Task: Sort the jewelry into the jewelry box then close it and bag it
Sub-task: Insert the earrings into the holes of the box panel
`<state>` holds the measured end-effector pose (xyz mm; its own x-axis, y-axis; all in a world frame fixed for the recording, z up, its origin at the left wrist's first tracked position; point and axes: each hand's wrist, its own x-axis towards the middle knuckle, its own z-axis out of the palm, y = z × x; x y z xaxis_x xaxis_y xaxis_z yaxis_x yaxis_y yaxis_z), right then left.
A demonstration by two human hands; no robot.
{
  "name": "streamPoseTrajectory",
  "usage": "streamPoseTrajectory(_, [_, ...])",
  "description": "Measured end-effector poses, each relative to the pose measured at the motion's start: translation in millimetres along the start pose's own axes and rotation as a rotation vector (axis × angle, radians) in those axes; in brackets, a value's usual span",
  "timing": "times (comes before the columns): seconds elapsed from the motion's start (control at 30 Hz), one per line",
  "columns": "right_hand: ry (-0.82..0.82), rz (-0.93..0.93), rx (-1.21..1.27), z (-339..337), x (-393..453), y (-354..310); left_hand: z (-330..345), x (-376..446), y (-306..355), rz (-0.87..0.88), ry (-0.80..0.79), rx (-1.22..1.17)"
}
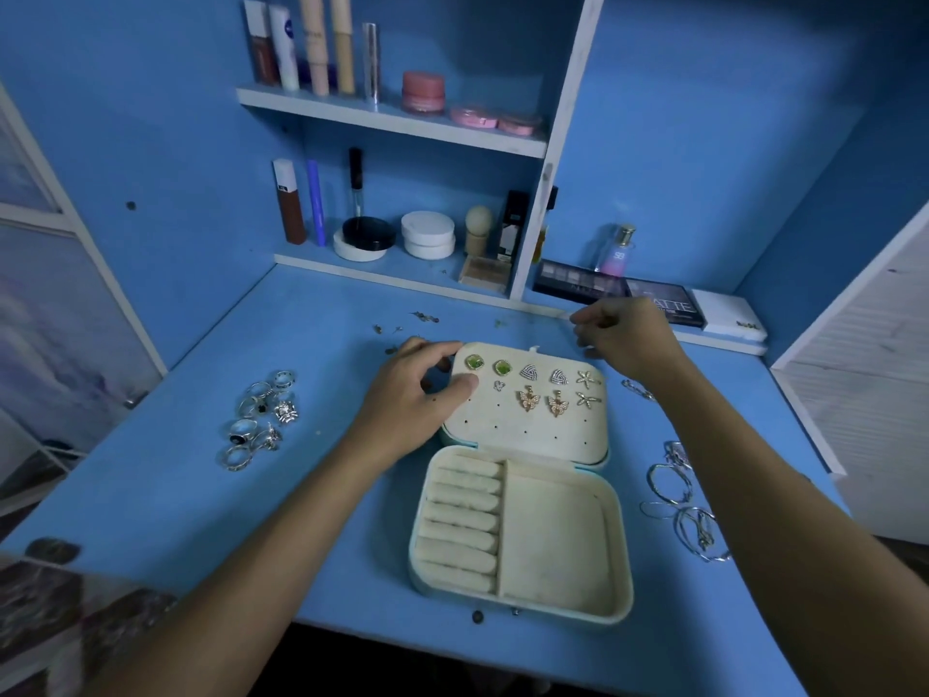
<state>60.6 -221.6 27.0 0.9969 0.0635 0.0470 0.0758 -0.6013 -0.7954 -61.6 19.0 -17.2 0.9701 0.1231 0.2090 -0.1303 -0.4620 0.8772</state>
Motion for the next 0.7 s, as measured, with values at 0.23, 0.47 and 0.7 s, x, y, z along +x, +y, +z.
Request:
streamPoseTrajectory(0.23, [0.021,0.014,0.064,-10,-14,1,-6,-1,6,-0.004,-0.048,-0.072])
streamPoseTrajectory(0.47, [0.014,-0.023,0.01,-16,-29,-6,-14,-4,15,0.048,-0.083,-0.134])
streamPoseTrajectory(0.7, [-0.064,-0.042,0.112,-14,-40,-10,-19,-25,27,0.204,-0.001,-0.108])
